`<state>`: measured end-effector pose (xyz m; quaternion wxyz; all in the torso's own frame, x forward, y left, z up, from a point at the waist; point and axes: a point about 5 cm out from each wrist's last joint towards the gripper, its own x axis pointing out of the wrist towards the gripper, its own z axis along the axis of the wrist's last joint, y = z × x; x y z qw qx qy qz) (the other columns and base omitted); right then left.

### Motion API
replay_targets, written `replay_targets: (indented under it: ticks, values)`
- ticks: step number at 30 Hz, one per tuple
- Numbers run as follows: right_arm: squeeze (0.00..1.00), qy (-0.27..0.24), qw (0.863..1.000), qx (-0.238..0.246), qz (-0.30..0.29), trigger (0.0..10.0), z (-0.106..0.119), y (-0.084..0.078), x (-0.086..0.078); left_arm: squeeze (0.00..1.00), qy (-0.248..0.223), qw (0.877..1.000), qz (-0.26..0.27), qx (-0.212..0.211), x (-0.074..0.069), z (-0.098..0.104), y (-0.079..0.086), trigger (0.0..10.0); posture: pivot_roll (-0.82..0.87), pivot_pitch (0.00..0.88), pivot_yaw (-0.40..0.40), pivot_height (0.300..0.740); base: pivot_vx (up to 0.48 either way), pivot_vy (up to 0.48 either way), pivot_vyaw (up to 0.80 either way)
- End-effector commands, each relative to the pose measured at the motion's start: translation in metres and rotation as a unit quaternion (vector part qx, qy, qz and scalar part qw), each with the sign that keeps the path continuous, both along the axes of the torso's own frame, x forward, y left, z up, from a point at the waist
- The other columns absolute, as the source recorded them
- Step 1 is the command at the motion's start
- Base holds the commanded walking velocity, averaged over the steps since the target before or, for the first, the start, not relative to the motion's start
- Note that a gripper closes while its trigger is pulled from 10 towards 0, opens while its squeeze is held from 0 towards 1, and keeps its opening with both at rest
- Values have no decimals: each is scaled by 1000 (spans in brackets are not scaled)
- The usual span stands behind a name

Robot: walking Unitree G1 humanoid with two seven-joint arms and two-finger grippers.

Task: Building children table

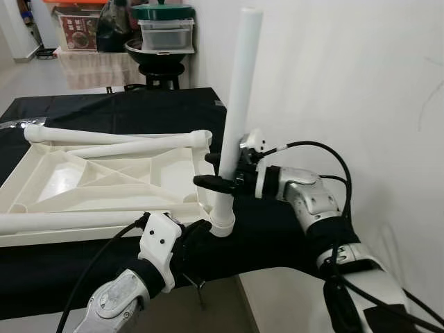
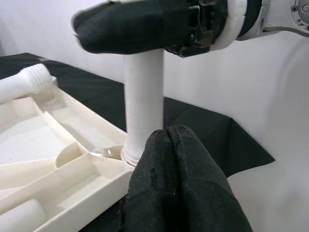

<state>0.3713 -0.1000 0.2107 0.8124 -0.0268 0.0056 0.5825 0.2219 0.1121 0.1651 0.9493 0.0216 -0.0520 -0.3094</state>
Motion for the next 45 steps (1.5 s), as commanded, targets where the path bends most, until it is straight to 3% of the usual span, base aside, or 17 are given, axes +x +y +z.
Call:
replay_targets:
  ticks: [1, 9, 11, 12, 14, 15, 16, 25, 26, 27, 28, 30, 35, 36, 37, 43, 45]
  values:
    - [0, 19, 1000, -9, 18, 0, -11, -1, -2, 0, 4, 1000, 1, 1, -1, -3, -1, 10000, 9, 0, -83, 740, 0, 0, 0]
    - [0, 35, 987, -108, -116, 0, -48, -11, 0, 0, 2, 1000, 2, 0, -2, -1, 0, 10000, -2, 15, -93, 740, 0, 0, 0]
    - [0, 104, 959, -87, -250, 0, -76, -5, -7, 0, 0, 1000, 3, 0, -4, 0, 1, 10000, -11, 20, -112, 740, 0, 0, 0]
    - [0, 104, 959, -87, -250, 0, -76, -5, -7, 0, 0, 1000, 3, 0, -4, 0, 1, 10000, -11, 20, -112, 740, 0, 0, 0]
    - [0, 123, 920, -54, -368, 0, -98, 21, -43, 0, -1, 1000, 3, -1, -3, 2, 3, 10000, -5, 41, -90, 740, 0, 0, 0]
    - [0, 123, 920, -54, -368, 0, -98, 21, -43, 0, -1, 1000, 3, -1, -3, 2, 3, 10000, -5, 41, -90, 740, 0, 0, 0]
    - [0, 121, 903, -30, -410, 0, -96, 35, -54, 0, -1, 1000, 3, 1, -2, 2, 3, 10000, -12, 21, -81, 740, 0, 0, 0]
    - [0, 68, 901, -54, -426, 0, -85, 33, -36, 0, -3, 1000, 4, 1, 0, 2, 1, 10000, -11, 29, -92, 740, 0, 0, 0]
    - [0, 61, 903, -50, -423, 5373, -80, 32, -34, 0, -4, 1000, 7, 0, 0, 3, 2, 10000, -13, 25, -91, 740, 0, 0, 0]
    - [0, 61, 903, -50, -423, 5373, -80, 32, -34, 0, -4, 1000, 7, 0, 0, 3, 2, 10000, -13, 25, -91, 740, 0, 0, 0]
    - [1000, 53, 908, -41, -414, 10000, -72, 34, -36, 0, -4, 1000, 9, 0, 1, 3, 2, 10000, -13, 25, -90, 740, 0, 0, 0]
    - [1000, 42, 937, -7, -346, 10000, -56, 40, -35, 0, -4, 1000, 7, -1, 1, 3, 1, 10000, -21, 23, -89, 740, 0, 0, 0]
    - [1000, 34, 948, 10, -317, 10000, -47, 40, -33, 0, -3, 1000, 7, -1, 1, 3, 1, 10000, -21, 23, -89, 740, 0, 0, 0]
    - [1000, 23, 962, 22, -271, 10000, -38, 38, -31, 0, -3, 1000, 6, -2, 2, 3, 1, 10000, -22, 20, -90, 740, 0, 0, 0]
    - [0, 2, 979, 9, -205, 10000, -31, 29, -25, 0, -4, 1000, 7, -2, 2, 2, 0, 10000, -22, 11, -91, 740, 0, 0, 0]
    - [0, -10, 995, -39, -94, 10000, -19, -7, -5, 0, -3, 1000, 9, -2, 3, 1, 0, 10000, -9, 5, -95, 740, 0, 0, 0]
    - [0, -10, 995, -39, -94, 10000, -19, -7, -5, 0, -3, 1000, 9, -2, 3, 1, 0, 10000, -9, 5, -95, 740, 0, 0, 0]
